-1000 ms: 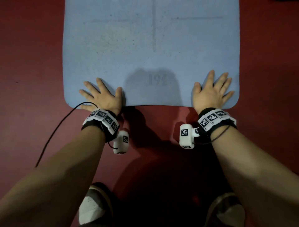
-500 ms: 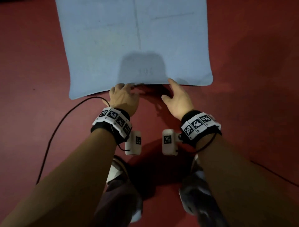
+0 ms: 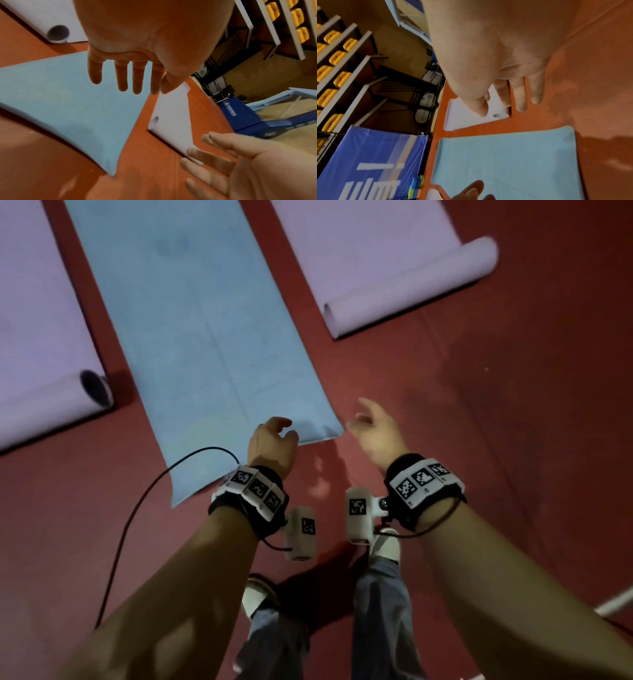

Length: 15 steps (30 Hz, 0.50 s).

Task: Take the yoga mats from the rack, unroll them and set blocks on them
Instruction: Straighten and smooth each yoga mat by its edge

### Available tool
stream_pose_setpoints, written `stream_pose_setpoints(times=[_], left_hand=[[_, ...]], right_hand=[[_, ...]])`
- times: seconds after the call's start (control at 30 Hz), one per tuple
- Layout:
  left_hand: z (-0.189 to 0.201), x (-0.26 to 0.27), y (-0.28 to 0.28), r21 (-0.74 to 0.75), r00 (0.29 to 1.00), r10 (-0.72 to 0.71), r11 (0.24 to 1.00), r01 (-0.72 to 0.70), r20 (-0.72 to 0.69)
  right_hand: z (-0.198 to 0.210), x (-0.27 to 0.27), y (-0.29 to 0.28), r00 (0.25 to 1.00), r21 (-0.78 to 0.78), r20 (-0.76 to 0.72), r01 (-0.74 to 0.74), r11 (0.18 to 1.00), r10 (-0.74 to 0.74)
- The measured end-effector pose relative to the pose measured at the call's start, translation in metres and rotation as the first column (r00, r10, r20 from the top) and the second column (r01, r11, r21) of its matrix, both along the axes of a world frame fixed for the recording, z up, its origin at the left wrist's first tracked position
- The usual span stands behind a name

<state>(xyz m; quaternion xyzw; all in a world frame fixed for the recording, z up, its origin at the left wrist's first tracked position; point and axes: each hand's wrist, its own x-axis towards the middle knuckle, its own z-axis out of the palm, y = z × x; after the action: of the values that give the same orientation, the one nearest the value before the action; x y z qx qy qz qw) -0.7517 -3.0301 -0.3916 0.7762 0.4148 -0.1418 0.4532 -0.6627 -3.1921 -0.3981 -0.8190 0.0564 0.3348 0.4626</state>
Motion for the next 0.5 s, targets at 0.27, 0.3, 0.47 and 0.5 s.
stream_pose_setpoints(times=[0.27,0.3,0.47,0.5], left_hand=[[0.1,0.138,-0.106,-0.088,0.987,0.018,0.996,-0.004,0.162],[0.105,0.152,-0.119,-0.084,0.986,0.01,0.996,0.004,0.166],[0.121,0.224,-0.194,-0.082,0.987,-0.038,0.995,0.052,0.157],[0.122,0.239,-0.206,-0.084,0.985,-0.043,0.995,0.058,0.165]], right_hand=[[0.109,0.105,-0.132,0.987,0.029,0.084,0.136,0.99,-0.138],[0.115,0.116,-0.146,0.986,0.033,0.089,0.141,0.99,-0.143],[0.141,0.175,-0.229,0.981,0.024,0.083,0.175,0.984,-0.176],[0.142,0.188,-0.242,0.978,0.024,0.085,0.189,0.982,-0.191]])
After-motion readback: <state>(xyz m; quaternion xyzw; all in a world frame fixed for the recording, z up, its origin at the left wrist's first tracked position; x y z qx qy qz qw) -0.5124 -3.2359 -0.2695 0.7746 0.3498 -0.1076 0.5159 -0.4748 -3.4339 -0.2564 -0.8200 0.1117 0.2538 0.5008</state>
